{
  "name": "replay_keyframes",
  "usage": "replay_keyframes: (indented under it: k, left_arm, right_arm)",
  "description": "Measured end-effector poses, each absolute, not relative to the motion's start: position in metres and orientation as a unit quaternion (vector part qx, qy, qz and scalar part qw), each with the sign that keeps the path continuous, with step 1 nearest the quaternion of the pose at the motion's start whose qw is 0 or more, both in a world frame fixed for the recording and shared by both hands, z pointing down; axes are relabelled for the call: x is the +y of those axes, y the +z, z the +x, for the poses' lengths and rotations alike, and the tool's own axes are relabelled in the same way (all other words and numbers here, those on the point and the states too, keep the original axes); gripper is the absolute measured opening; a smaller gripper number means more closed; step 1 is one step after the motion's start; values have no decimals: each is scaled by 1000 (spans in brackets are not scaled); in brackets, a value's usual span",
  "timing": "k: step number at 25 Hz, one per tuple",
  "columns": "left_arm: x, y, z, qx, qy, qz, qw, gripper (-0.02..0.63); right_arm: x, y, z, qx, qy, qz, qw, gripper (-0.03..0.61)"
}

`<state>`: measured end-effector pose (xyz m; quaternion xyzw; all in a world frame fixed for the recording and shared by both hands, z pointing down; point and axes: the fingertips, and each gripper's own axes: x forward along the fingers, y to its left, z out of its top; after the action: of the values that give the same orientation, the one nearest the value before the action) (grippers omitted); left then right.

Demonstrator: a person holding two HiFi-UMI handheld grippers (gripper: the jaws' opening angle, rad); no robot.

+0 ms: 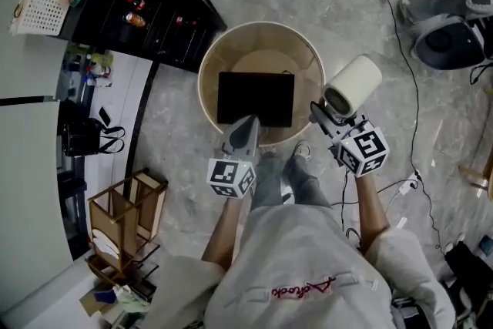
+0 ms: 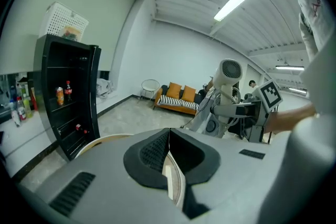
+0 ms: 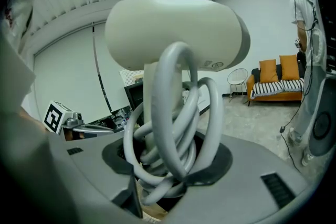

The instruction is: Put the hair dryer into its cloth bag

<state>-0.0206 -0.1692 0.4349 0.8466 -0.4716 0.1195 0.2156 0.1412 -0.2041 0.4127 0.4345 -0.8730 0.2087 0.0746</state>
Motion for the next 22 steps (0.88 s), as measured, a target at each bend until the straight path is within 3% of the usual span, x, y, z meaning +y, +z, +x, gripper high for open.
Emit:
replay_keyframes:
  k: [22]
  left_arm:
    - [-125, 513, -17, -443, 130, 845, 269, 31]
  right_arm:
    - [-178, 494, 125, -865, 252, 422, 98, 241]
